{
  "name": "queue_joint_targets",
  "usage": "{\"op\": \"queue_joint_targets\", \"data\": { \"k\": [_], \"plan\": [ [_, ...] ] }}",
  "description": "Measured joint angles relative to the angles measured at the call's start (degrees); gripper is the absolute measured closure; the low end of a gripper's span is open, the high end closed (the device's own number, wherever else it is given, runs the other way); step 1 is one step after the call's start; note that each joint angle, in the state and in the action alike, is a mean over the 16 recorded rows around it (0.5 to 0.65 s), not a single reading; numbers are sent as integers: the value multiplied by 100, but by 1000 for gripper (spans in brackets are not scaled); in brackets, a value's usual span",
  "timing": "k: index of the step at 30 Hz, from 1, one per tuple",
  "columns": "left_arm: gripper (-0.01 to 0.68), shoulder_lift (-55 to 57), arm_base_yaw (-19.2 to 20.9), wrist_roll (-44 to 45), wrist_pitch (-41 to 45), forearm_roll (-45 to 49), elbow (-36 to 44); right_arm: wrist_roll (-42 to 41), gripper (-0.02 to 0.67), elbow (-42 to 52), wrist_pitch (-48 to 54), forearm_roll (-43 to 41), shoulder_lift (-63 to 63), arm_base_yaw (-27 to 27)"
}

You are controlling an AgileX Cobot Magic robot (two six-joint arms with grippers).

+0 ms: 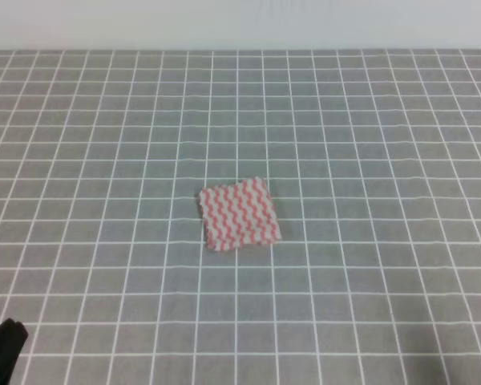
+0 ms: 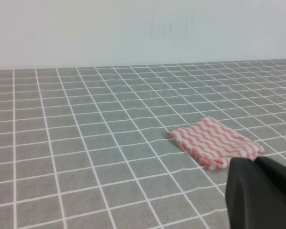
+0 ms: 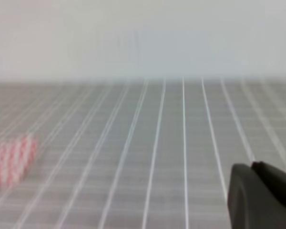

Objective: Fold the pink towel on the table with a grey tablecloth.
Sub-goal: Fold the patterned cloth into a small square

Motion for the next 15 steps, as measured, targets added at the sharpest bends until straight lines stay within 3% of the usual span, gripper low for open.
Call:
{"op": "queue_joint_targets", "data": {
  "k": [7, 15],
  "plan": [
    [675, 34, -2, 2, -30, 12, 33, 630, 665, -9, 588, -1050, 4, -1],
    [675, 31, -2, 2, -25, 9, 26, 348, 665, -9, 758, -1152, 4, -1]
  ]
}}
